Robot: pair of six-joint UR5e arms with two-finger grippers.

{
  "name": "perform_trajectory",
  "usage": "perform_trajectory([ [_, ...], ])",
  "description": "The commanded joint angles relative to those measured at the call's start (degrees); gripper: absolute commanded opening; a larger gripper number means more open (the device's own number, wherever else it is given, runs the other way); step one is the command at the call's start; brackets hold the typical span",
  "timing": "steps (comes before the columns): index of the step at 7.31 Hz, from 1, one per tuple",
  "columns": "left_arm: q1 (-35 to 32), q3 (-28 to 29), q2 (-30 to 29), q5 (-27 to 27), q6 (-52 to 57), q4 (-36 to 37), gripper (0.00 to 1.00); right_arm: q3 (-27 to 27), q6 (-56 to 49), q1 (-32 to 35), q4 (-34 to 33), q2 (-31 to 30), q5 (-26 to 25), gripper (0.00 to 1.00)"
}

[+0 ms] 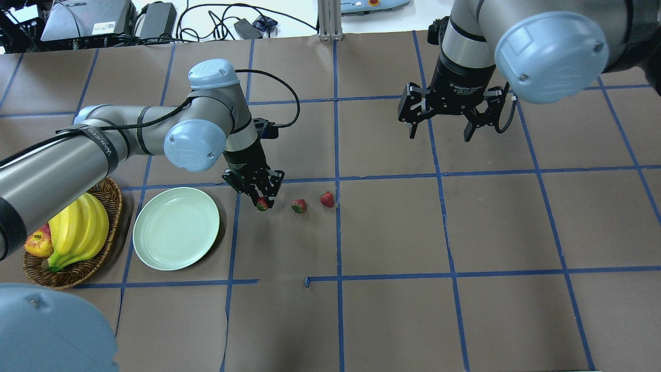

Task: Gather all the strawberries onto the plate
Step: 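Lift the strawberry with the left gripper and carry it over the plate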

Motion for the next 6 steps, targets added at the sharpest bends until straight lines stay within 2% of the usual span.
perform_trajectory([
  [1,1.63,3.18,3.0,5.32,1.9,-6.8,0.0,0.0,-0.14,-0.03,-0.39,0.0,-0.19,1.0],
  [3,6.01,2.83,3.62,10.51,11.17,-10.04,0.0,0.0,-0.23,-0.03,-0.39,0.0,-0.1,1.0],
  [4,6.73,2.31,3.1,17.07,16.71,-12.25,0.0,0.0,-0.14,-0.03,-0.39,0.0,-0.1,1.0],
  [5,7.78,-0.22,2.05,20.44,18.94,-11.22,0.0,0.0,-0.14,-0.03,-0.3,0.0,-0.1,1.0],
  [6,8.23,-2.51,1.52,20.48,19.31,-8.52,0.0,0.0,0.03,-0.03,-0.3,0.0,-0.1,1.0],
])
